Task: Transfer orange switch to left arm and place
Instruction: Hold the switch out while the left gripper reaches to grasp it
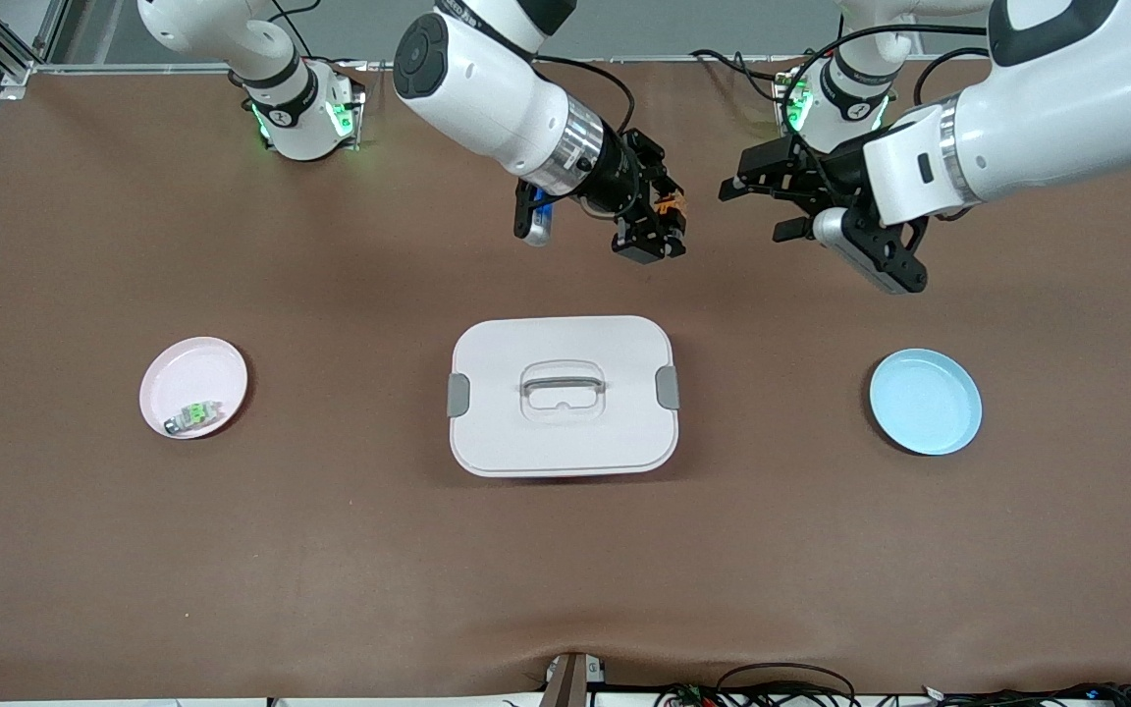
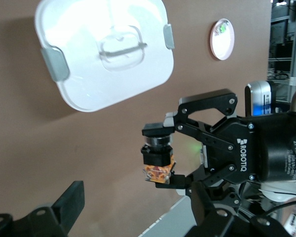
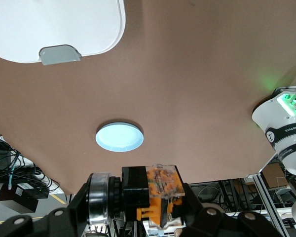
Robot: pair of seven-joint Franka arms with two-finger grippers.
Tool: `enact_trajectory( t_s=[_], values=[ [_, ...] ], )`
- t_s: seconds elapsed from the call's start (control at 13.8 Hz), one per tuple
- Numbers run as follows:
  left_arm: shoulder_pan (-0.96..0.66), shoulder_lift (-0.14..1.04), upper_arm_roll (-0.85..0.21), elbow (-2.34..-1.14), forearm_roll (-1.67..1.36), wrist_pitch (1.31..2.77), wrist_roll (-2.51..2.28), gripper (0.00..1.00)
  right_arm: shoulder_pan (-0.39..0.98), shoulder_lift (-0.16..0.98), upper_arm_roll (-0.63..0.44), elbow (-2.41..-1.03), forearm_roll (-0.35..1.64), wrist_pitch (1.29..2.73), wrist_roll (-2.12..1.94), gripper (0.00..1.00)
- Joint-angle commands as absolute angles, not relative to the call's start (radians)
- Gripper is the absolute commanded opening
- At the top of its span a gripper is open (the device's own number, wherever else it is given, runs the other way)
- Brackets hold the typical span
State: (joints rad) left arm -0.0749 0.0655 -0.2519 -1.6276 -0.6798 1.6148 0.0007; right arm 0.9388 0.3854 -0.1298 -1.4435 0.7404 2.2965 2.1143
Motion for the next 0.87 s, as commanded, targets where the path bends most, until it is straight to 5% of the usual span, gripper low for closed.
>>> enact_trajectory(
  t_s=[0.0, 0.8],
  values=[
    [-0.064, 0.02, -0.264, -1.707, -0.727, 1.641, 0.02, 0.86, 0.951, 0.399, -0.143, -1.41, 0.759, 2.29, 2.135, 0.21],
    [-0.066, 0.02, -0.304, -1.781, -0.801, 1.749, 0.021, 0.8, 0.951, 0.399, -0.143, -1.404, 0.759, 2.29, 2.14, 0.21]
  ],
)
